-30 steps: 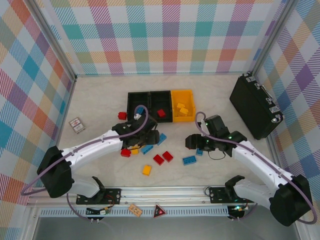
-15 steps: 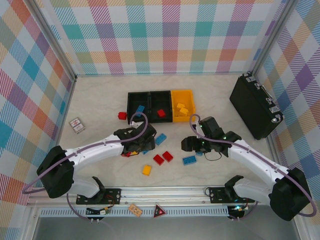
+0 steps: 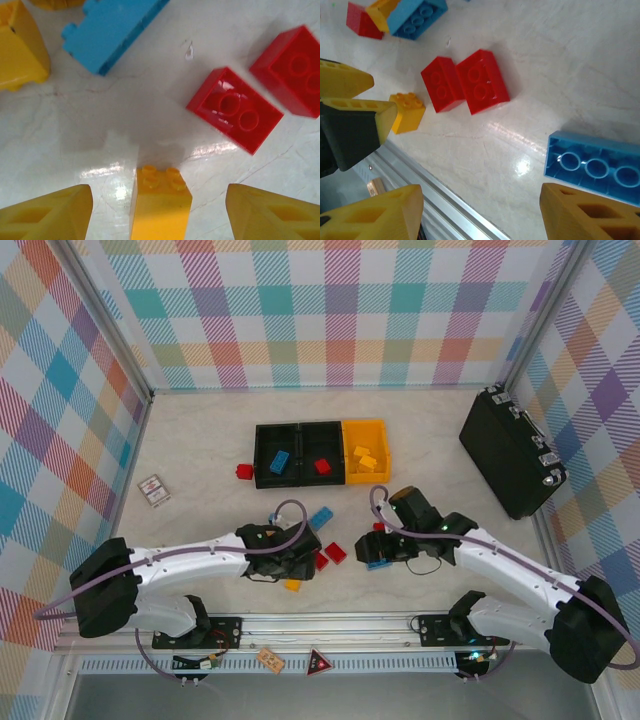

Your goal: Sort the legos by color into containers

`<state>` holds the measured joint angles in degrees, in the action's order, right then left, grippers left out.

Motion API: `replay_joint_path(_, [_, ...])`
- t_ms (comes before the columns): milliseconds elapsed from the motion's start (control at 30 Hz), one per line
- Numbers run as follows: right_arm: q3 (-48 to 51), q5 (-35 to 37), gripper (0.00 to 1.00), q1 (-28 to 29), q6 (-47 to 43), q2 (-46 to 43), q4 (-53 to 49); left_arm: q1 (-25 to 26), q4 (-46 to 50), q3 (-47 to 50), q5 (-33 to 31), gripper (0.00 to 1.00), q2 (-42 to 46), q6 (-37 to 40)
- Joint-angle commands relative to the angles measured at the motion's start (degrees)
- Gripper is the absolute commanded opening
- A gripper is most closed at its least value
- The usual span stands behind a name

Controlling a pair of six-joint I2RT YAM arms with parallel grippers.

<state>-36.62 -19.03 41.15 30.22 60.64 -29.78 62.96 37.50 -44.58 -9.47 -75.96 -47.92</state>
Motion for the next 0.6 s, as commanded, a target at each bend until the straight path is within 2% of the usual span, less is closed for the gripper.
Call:
replay_joint_path(0, [1.91, -1.15, 0.63, 1.61, 0.43, -0.35, -0.62, 1.92, 1.52, 1.55, 0.14, 0.7, -1.96, -2.89])
replay_joint_path(133, [3.05, -0.85, 0.63, 1.92, 1.57, -0.31, 0.59, 3.2, 0.08, 1.94, -1.21, 0.67, -5.12, -3.67])
replay_joint_path(233, [2.95, -0.84, 0.63, 2.01, 1.73, -0.35, 0.8, 3.39, -1.24, 1.91, -1.92, 0.6, -7.5, -3.58])
replay_joint_path(400, [2.48, -0.22, 0.63, 2.01, 1.33, -0.29, 0.33, 3.66, -0.37, 0.51, -2.28, 0.26, -9.12, -2.97])
replay_joint_path(500, [2.22, 0.72, 0.63, 2.01, 1.62, -0.25, 0.13, 3.66, 1.69, -0.78, -3.74, 0.16, -7.78, -2.57])
replay_joint_path(567, [1.77, 2.78, 0.63, 2.01, 2.52, -0.58, -0.52, 3.66, 2.72, -1.85, -4.77, 0.15, -6.49, -2.06])
